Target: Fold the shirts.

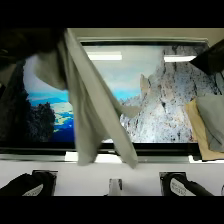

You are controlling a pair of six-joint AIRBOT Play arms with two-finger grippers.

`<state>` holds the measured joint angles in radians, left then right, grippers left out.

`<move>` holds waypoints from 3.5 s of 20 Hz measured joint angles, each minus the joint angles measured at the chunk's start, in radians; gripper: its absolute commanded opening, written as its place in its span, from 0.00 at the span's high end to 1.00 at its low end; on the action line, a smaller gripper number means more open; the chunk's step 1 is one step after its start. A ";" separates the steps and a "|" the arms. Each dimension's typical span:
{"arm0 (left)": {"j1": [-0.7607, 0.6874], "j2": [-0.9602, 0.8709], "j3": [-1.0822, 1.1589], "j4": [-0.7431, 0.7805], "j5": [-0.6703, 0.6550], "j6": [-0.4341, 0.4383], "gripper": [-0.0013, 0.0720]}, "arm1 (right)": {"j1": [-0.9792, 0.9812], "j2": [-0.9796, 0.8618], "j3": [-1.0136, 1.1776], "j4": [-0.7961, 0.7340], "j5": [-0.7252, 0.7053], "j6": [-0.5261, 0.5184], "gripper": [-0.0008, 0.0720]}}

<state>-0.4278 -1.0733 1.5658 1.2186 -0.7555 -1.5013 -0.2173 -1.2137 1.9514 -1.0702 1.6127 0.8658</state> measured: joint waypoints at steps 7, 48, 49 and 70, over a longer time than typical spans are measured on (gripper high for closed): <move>-0.024 -0.179 -0.232 0.117 -0.060 -0.124 0.92 | 0.082 0.047 -0.234 -0.087 0.158 0.090 0.05; 0.190 0.264 0.294 0.222 -0.478 -0.005 0.92 | 0.305 0.394 -0.072 -0.241 -0.270 0.089 0.94; 0.190 0.269 0.270 0.229 -0.510 -0.007 0.93 | 0.304 0.381 -0.068 -0.266 -0.212 0.092 0.94; 0.281 -0.497 -0.008 -0.011 -0.454 -0.039 0.01 | 0.285 -0.229 -0.560 -0.030 -0.547 0.219 0.22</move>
<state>-0.1471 -1.5700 1.5574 1.2079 -1.2098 -1.5398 0.0677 -1.4425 1.3914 -1.1000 1.0653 1.0851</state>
